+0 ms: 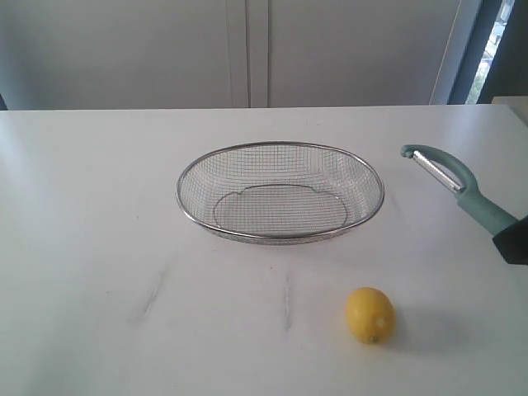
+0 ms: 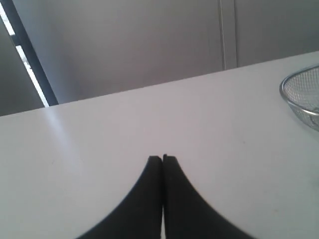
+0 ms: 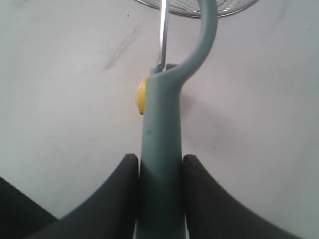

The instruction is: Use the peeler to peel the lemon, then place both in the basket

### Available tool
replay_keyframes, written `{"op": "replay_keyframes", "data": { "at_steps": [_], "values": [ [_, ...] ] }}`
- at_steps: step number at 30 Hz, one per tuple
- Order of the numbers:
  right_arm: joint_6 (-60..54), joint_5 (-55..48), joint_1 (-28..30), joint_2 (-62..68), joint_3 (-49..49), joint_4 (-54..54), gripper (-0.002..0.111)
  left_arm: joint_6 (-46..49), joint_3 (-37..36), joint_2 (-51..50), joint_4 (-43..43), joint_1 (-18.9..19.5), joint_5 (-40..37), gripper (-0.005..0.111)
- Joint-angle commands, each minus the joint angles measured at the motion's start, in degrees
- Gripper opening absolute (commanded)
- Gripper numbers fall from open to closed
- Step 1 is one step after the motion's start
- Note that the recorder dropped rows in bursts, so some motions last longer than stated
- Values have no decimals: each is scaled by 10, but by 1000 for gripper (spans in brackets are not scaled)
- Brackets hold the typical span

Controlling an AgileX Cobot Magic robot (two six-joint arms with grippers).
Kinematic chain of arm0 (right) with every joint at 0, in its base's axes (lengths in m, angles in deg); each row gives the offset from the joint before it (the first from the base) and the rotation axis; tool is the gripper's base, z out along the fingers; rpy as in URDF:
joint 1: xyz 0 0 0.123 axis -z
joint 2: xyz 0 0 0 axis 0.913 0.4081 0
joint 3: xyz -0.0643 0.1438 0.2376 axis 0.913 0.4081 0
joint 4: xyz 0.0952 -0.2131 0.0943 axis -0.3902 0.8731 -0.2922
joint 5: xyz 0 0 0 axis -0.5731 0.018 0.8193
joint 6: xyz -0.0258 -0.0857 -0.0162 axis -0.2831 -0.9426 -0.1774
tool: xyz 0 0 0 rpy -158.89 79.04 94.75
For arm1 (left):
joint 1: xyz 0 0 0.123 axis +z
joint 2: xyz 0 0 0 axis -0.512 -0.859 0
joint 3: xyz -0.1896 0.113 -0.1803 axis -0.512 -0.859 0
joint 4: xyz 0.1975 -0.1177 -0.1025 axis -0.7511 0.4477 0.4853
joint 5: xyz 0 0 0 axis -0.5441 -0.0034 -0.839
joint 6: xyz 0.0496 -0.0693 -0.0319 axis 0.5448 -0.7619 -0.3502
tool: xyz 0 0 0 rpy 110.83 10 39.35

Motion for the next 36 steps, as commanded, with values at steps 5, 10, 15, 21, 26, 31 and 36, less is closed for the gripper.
{"op": "replay_keyframes", "data": {
  "at_steps": [5, 10, 15, 21, 26, 31, 36],
  "values": [
    [0, 2, 6, -5, 1, -6, 0, -290, -1, 3, 38, -3, 111, 0],
    [0, 2, 6, -5, 1, -6, 0, -404, -1, 3, 38, -3, 188, 0],
    [0, 2, 6, -5, 1, -6, 0, -502, -1, 3, 36, -3, 239, 0],
    [0, 2, 6, -5, 1, -6, 0, -495, -1, 3, -33, -3, 326, 0],
    [0, 2, 6, -5, 1, -6, 0, -434, 11, 3, -89, -3, 334, 0],
    [0, 2, 6, -5, 1, -6, 0, -301, 50, 3, -97, -3, 303, 0],
    [0, 2, 6, -5, 1, -6, 0, -260, 82, -23, -121, -3, 250, 0]
  ]
}}
